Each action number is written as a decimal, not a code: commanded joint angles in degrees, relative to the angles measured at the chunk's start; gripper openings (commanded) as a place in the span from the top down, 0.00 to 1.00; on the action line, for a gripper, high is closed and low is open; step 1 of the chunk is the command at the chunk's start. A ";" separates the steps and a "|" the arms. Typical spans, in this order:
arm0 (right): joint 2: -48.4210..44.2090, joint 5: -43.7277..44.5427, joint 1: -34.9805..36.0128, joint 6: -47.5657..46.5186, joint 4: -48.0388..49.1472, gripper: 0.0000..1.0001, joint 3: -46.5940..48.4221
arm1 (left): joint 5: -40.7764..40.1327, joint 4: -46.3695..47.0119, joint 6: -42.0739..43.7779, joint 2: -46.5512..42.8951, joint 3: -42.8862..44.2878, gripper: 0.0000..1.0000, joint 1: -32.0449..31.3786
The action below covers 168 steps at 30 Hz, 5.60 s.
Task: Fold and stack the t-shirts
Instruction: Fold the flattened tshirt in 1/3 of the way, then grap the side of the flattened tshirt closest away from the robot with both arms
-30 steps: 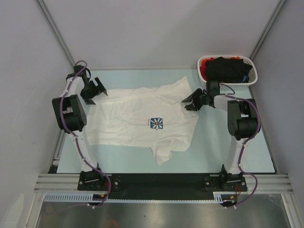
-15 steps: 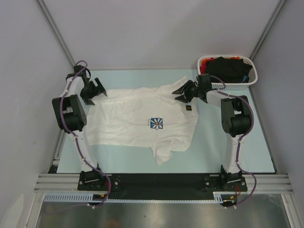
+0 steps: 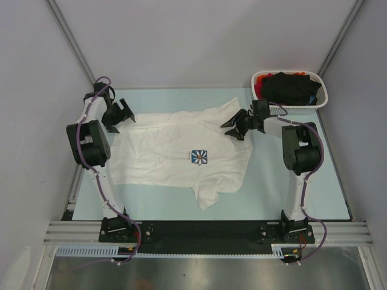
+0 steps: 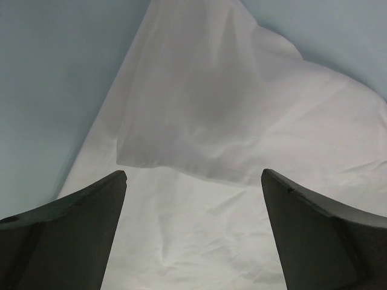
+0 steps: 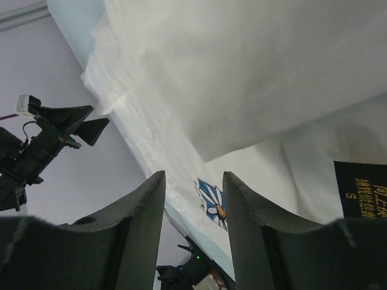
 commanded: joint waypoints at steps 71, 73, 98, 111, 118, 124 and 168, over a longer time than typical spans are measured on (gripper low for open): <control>-1.24 12.18 6.22 -27.54 -49.21 0.02 19.81 | -4.23 -5.50 -0.74 -5.21 6.67 0.00 0.10; -4.40 15.43 6.22 -28.24 -50.17 0.00 20.61 | -3.79 -5.15 -0.74 -8.29 4.31 0.00 0.19; -41.75 3.94 8.77 -26.33 -47.20 0.08 -25.86 | -8.79 -4.61 -2.85 -42.05 -46.42 0.00 2.21; -42.04 -0.64 22.64 -17.79 -33.85 0.11 -31.68 | -13.10 -6.56 -2.41 -37.40 -48.97 0.00 5.90; -30.27 3.40 28.80 -19.36 -31.63 0.13 -25.90 | -13.10 -6.38 -0.75 -33.88 -46.95 0.00 8.62; -24.81 4.98 29.95 -21.39 -34.00 0.14 -21.41 | -11.27 -6.38 1.45 -32.74 -45.28 0.00 9.68; -29.03 17.84 27.22 -24.29 -40.52 0.12 -16.39 | -8.43 2.76 1.99 -41.97 -49.77 0.00 9.06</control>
